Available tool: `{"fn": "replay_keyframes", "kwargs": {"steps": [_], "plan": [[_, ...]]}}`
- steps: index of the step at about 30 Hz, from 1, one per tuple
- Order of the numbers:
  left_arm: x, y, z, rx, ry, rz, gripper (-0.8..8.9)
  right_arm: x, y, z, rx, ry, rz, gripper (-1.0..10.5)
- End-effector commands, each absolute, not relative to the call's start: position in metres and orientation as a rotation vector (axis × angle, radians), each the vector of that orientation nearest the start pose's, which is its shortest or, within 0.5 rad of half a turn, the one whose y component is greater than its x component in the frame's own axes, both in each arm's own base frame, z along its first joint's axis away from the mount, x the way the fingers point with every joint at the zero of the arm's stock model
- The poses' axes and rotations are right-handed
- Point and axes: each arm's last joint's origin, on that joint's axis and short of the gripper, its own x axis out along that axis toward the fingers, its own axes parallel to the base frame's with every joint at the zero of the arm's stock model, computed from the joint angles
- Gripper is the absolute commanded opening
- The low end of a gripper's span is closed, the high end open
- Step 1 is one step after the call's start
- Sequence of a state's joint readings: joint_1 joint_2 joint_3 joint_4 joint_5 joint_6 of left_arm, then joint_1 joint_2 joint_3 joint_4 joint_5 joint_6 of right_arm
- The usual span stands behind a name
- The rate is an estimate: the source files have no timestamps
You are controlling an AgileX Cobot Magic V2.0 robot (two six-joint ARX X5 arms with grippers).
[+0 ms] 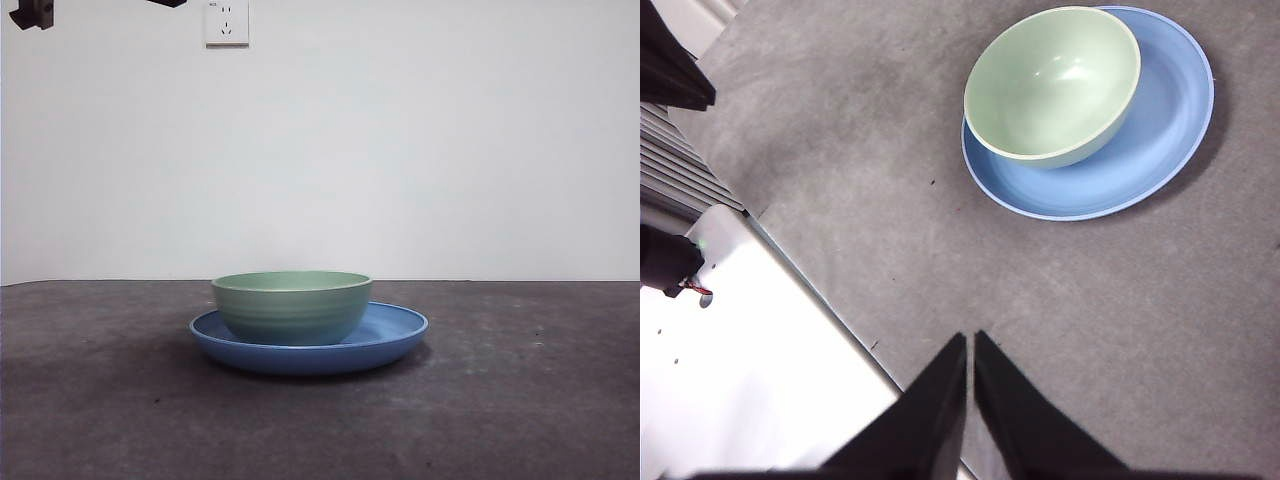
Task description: Place the green bowl on the blue plate
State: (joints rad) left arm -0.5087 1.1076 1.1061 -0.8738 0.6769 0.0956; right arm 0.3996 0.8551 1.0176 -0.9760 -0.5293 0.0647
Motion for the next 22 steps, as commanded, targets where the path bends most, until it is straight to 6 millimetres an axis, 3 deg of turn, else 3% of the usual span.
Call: {"fn": "replay_keyframes", "kwargs": {"steps": [1, 10, 13, 18, 22], "plan": [[0.172, -0.118, 0.331, 0.015, 0.853, -1.164, 0.15, 0.126, 0.07, 0.34, 0.097, 0.841, 0.865, 0.1], [0.169, -0.115, 0.335, 0.028, 0.812, -1.165, 0.15, 0.126, 0.07, 0.34, 0.096, 0.841, 0.865, 0.1], [0.17, -0.106, 0.35, 0.072, 0.637, -1.132, 0.15, 0.126, 0.07, 0.34, 0.096, 0.841, 0.865, 0.1], [0.168, -0.074, 0.387, 0.109, 0.177, -0.968, 0.15, 0.126, 0.07, 0.34, 0.096, 0.841, 0.865, 0.1], [0.156, -0.044, 0.391, 0.119, -0.067, -0.722, 0.15, 0.126, 0.07, 0.34, 0.096, 0.841, 0.865, 0.1]]}}
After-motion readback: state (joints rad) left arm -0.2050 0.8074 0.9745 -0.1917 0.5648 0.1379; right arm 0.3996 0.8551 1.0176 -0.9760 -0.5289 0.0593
